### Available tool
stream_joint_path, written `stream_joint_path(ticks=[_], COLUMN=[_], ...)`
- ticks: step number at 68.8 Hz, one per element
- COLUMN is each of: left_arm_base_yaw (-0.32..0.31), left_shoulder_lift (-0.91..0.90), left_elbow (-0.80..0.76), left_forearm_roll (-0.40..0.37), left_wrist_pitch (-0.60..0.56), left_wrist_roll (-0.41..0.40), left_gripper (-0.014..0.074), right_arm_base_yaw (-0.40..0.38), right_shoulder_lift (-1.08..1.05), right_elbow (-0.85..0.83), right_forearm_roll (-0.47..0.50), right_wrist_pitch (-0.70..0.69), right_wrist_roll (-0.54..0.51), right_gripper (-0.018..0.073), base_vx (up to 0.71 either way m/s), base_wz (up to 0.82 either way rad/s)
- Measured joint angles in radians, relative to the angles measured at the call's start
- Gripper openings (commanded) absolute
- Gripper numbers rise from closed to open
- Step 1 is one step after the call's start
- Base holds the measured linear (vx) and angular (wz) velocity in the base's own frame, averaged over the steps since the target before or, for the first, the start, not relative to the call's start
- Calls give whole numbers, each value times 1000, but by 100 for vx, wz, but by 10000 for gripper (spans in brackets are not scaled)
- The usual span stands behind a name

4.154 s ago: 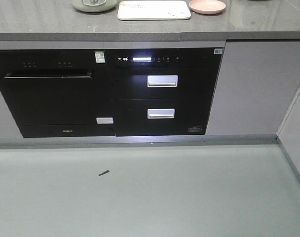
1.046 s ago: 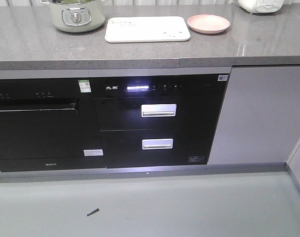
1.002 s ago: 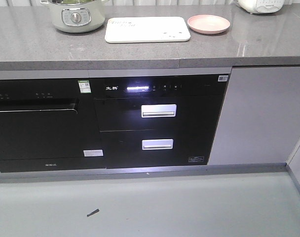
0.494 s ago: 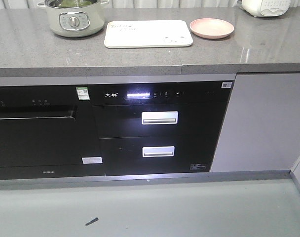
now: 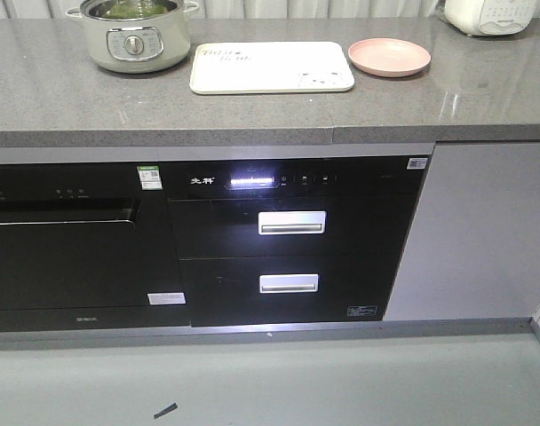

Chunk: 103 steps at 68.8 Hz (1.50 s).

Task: Transfer vegetables to tray and serve
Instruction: 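Drive closer to the counter holding the pot, tray and plate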

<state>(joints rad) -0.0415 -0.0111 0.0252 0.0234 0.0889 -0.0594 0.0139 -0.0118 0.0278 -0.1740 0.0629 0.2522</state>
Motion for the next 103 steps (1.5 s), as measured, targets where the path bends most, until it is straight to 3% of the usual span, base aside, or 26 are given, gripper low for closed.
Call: stream_joint_path(ticks=[103], left_arm_base_yaw=[0], left_shoulder_lift=[0], left_elbow=[0], left_forearm_roll=[0], left_wrist_pitch=[0], left_wrist_roll=[0], left_gripper=[-6], right_arm_base_yaw=[0], right_shoulder_lift=[0], right_elbow=[0], right_forearm_roll=[0], right_wrist_pitch=[0], right_wrist_roll=[0], right_gripper=[-3], base_vx=[8], base_wz=[1])
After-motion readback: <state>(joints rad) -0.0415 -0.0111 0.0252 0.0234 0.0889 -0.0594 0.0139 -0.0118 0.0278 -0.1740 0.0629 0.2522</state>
